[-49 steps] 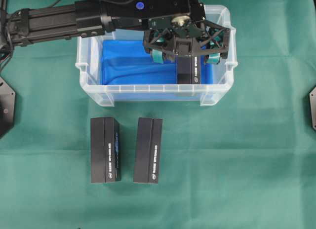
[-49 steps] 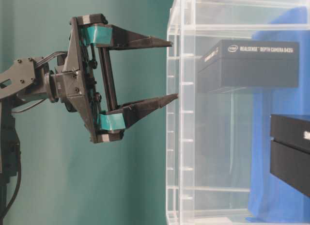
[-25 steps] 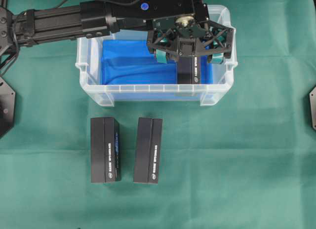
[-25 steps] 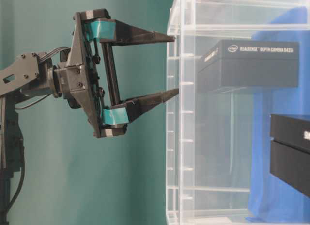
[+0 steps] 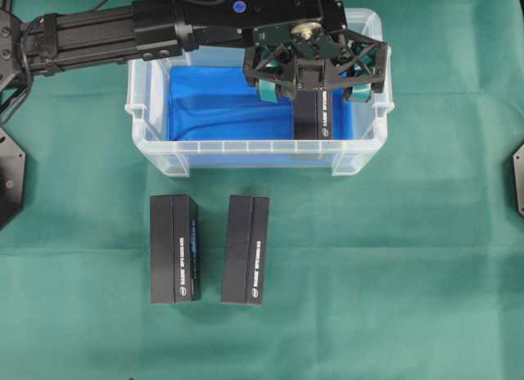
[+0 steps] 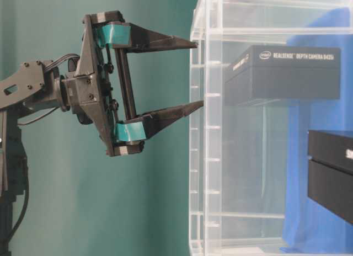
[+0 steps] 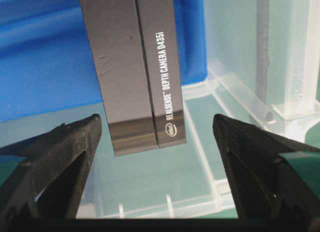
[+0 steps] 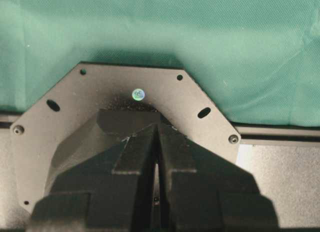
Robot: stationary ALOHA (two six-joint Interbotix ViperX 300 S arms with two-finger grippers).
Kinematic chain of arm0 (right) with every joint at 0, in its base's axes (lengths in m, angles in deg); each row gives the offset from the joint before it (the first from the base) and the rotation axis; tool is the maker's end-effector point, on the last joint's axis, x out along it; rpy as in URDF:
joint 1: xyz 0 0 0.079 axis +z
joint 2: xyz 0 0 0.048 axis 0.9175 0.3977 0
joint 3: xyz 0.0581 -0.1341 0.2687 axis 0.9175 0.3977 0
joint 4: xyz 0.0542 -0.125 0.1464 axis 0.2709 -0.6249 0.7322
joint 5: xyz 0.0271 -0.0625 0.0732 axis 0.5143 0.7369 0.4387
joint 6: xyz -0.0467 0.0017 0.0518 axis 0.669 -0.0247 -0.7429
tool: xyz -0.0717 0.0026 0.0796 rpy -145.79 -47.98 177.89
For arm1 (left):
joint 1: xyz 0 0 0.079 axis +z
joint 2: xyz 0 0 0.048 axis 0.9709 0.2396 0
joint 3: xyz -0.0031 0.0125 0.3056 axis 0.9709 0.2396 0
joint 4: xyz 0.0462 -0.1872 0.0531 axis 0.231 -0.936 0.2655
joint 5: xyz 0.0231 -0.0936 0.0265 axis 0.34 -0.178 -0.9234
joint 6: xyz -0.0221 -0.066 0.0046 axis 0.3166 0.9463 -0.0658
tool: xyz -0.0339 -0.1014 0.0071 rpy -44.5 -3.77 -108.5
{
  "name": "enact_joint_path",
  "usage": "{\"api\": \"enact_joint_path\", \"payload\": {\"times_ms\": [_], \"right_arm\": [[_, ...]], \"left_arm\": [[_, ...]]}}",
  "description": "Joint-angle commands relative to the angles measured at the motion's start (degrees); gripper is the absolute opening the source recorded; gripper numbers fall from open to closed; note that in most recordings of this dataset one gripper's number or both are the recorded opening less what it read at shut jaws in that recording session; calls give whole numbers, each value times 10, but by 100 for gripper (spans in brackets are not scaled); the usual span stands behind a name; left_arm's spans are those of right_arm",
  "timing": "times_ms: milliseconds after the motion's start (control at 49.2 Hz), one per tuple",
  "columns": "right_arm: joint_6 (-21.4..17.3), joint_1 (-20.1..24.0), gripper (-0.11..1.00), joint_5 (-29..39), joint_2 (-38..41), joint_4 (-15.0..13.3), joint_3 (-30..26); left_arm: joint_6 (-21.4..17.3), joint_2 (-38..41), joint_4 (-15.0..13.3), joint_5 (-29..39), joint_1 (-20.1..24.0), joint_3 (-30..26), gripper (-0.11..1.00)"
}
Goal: Take the box out of the case with the left arm.
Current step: 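Lower the open left gripper around the right box and close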
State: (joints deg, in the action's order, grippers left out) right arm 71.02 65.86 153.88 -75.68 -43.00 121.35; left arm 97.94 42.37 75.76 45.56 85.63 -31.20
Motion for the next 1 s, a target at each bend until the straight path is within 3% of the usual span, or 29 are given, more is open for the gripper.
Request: {"api": "enact_joint_path", "payload": {"times_ms": [0, 976], "right_arm": [[-1, 0, 1, 1, 3, 1, -15], [-1, 0, 1, 1, 3, 1, -15]], "left_arm": [[1, -11, 1, 1, 2, -14, 90], [2, -10, 1, 6, 7, -12, 90]]}}
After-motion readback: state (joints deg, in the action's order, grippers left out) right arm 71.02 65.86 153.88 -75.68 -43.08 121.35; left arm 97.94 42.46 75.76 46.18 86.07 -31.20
